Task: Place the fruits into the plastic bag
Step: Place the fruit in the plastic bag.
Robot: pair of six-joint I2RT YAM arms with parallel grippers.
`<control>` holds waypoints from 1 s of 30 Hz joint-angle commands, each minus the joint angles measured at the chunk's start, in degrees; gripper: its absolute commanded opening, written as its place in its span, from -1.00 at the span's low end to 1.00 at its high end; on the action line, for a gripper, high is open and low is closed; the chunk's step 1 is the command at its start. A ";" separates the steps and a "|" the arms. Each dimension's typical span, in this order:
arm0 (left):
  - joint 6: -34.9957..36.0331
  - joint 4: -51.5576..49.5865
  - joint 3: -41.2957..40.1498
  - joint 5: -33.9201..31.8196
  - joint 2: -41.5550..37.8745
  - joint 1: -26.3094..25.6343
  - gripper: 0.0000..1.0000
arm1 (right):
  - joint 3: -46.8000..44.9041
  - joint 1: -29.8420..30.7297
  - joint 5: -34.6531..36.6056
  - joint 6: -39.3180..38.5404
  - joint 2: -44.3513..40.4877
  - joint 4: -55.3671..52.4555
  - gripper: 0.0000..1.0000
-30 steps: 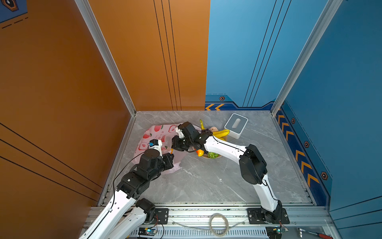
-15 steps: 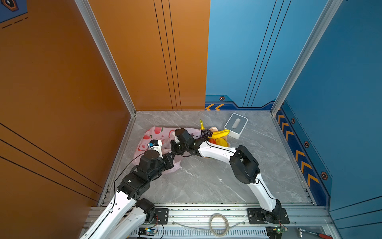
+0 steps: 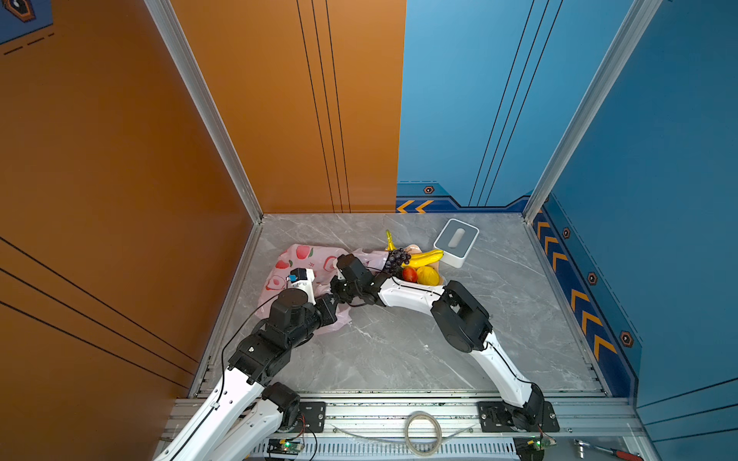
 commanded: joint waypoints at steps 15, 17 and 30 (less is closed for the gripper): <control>-0.40 -0.35 -1.12 2.24 -1.42 1.44 -1.00 | 0.05 0.27 -3.63 -0.29 -0.58 6.21 0.33; -0.36 -0.44 -1.20 2.26 -1.65 1.66 -1.00 | -0.48 0.25 -3.84 -0.41 -1.21 6.25 0.33; -0.18 -1.47 -1.74 2.26 -2.90 2.87 -1.00 | -4.71 -0.08 -0.82 -6.80 -7.33 -3.09 0.30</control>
